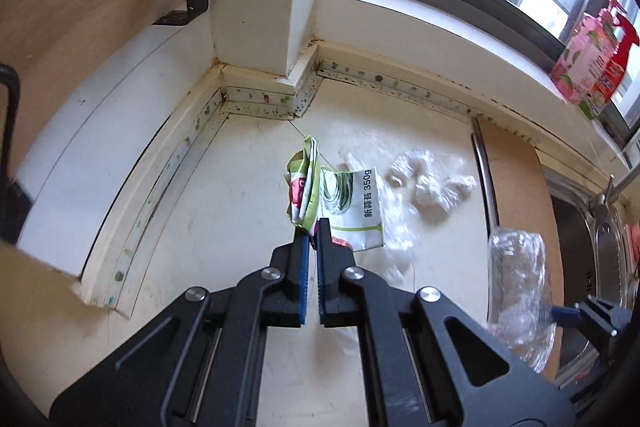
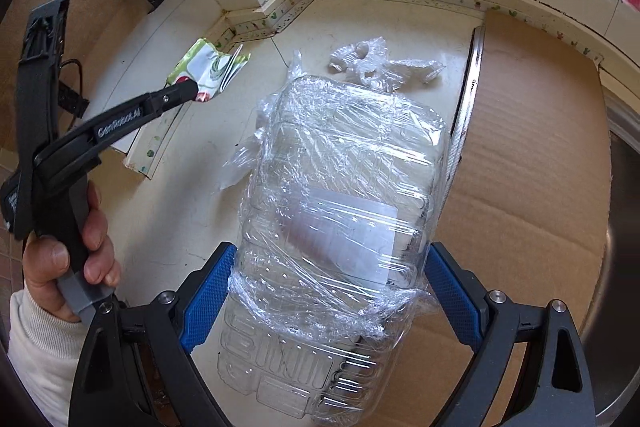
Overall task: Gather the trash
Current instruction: 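Carry the snack packet and clear container down over the black bin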
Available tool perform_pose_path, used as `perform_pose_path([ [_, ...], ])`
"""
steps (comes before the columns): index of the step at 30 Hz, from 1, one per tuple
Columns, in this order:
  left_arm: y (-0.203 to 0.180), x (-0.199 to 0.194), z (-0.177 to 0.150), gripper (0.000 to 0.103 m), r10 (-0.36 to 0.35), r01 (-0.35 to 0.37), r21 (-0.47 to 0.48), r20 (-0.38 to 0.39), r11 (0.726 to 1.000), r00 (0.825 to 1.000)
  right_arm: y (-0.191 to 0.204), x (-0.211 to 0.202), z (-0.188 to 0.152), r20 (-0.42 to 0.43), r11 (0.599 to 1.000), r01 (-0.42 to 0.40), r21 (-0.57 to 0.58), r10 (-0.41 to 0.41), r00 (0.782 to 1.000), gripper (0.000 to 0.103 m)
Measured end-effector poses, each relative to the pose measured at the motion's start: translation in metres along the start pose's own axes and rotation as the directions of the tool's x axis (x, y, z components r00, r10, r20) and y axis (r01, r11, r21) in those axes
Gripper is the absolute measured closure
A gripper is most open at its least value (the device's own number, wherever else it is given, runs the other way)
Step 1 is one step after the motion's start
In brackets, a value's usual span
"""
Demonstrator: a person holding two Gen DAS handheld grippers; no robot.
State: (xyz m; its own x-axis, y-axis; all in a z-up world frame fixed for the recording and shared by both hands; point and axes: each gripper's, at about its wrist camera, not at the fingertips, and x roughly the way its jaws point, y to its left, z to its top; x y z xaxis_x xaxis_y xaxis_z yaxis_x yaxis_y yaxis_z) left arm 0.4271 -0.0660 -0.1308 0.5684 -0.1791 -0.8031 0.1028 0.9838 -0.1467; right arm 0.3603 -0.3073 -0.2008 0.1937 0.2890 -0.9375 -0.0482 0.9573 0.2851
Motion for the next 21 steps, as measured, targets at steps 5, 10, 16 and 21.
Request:
perform_pose_path([
  [5,-0.012,-0.063,-0.054,0.102,-0.035,0.036,0.059,-0.023,0.998,0.999,0.023,-0.021,-0.032,0.036,1.000,0.019,0.000,-0.019,0.999,0.010],
  [10,-0.006,-0.137,-0.114,0.102,-0.056,0.057,0.076,-0.016,0.995,0.998,0.059,-0.042,-0.089,0.060,0.999,0.038,-0.011,-0.037,0.998,0.010],
  [16,0.020,-0.213,-0.204,0.102,-0.064,0.066,0.091,-0.028,0.994,0.998,0.109,-0.053,-0.179,0.042,0.999,0.046,-0.026,-0.045,0.998,0.010],
  [21,0.043,-0.250,-0.283,0.102,-0.084,0.090,0.072,-0.079,0.993,0.993,0.144,-0.046,-0.255,-0.008,0.998,0.052,-0.045,-0.052,0.999,0.010],
])
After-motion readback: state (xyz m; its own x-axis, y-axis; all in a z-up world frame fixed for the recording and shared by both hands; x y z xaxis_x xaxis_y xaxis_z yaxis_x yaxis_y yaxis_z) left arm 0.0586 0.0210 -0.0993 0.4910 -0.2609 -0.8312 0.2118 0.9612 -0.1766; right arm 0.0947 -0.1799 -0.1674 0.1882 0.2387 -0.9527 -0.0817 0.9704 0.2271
